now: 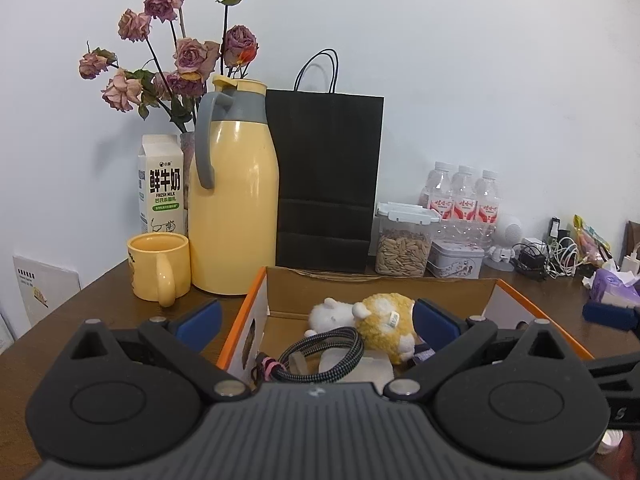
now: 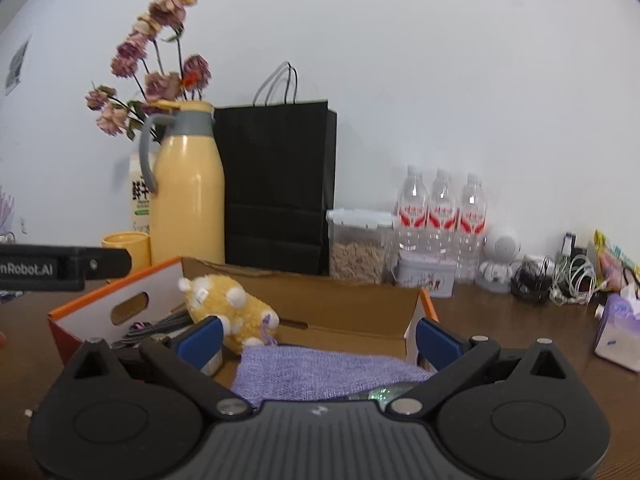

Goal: Organize objects
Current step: 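Carry the purple bag into the cardboard box and open the right tool, then grasp the large white bottle cap with the right tool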

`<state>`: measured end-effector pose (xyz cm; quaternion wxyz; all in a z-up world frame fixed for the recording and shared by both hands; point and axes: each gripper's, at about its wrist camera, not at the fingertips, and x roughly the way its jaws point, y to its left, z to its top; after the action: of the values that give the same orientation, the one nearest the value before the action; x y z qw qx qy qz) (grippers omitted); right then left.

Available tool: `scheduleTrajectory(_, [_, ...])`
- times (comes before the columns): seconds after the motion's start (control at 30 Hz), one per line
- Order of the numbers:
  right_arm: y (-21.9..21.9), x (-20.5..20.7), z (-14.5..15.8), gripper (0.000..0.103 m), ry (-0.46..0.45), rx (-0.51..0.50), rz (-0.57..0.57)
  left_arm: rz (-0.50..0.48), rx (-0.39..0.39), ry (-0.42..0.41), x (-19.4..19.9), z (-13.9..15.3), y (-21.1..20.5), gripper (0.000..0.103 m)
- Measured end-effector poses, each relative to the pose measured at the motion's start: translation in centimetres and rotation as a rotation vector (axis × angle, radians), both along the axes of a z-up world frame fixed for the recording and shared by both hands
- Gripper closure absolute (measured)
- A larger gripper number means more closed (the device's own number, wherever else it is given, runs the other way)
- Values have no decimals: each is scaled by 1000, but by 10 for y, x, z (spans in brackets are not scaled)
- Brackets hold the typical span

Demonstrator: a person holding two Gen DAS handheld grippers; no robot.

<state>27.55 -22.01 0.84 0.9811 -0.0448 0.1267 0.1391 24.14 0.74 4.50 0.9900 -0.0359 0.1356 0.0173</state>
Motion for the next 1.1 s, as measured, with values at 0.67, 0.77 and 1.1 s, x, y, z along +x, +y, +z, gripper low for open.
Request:
scheduleTrajectory(0.67, [-54, -73, 0, 0, 111, -166, 26, -36, 94, 210, -67, -18, 21, 0])
scheduleTrajectory(0.77, [-67, -78, -11, 0, 166, -188, 5, -38, 94, 251, -72, -26, 24, 0])
scheduleTrajectory(1.1, [-88, -51, -47, 7, 342, -121, -32, -44, 47, 339, -90, -48, 26, 0])
